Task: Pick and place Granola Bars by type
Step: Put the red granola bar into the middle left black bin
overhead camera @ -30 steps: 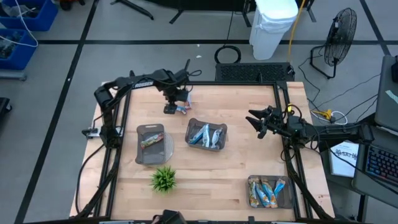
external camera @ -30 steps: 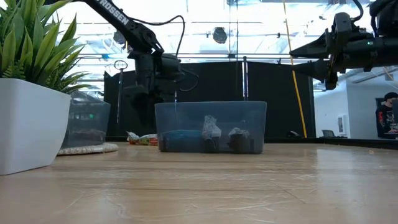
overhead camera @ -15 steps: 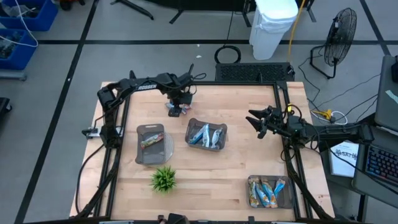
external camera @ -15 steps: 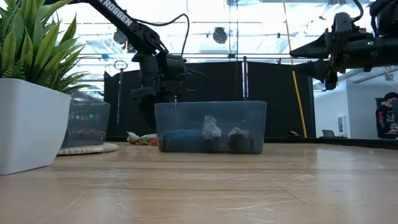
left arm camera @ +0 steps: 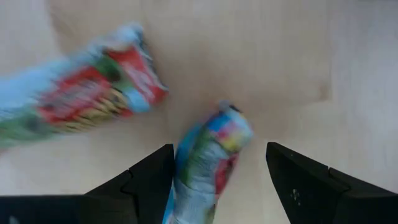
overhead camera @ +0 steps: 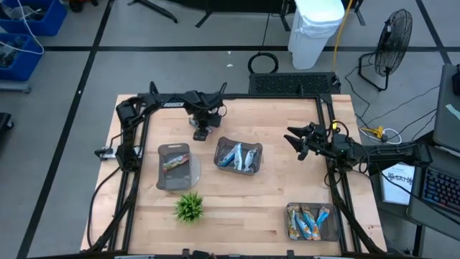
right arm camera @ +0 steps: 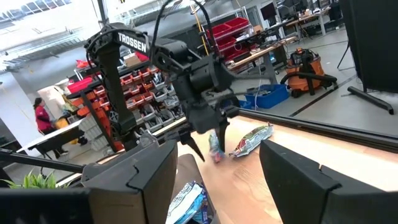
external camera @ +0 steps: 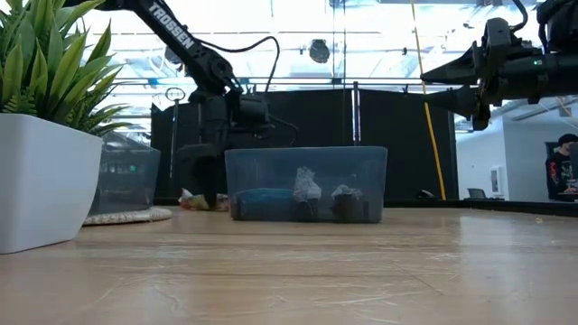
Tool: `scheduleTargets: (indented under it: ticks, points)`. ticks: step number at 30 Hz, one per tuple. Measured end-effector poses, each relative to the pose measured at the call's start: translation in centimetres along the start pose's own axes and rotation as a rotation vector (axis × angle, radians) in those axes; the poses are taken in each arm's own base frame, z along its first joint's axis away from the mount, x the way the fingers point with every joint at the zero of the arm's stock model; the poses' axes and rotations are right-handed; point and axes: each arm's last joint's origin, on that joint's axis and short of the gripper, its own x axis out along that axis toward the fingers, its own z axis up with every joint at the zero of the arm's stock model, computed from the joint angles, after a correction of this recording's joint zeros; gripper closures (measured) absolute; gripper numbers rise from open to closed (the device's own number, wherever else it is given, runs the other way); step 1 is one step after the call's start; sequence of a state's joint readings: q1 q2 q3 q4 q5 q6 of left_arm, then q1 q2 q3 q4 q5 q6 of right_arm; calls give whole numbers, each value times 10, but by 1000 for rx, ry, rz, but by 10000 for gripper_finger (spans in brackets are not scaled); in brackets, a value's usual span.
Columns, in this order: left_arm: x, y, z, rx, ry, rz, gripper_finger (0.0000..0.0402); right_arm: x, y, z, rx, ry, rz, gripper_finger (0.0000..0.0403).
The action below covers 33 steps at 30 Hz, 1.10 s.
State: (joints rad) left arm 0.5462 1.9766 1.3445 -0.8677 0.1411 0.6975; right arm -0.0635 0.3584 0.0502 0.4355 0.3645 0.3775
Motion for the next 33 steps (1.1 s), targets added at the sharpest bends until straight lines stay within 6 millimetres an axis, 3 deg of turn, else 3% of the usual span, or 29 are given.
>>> scheduleTargets:
  ticks: [7,11,24,33]
  points:
    - [10,-5,-9,-13,33,-14,145,0,0,0,0,0,0,181]
    - [10,-5,-8,-22,28,-8,170,0,0,0,0,0,0,181]
    - [5,-7,-1,-114,68,14,376,0,0,0,0,0,0,181]
    - [-24,-11,17,-83,129,69,370,0,0,0,0,0,0,181]
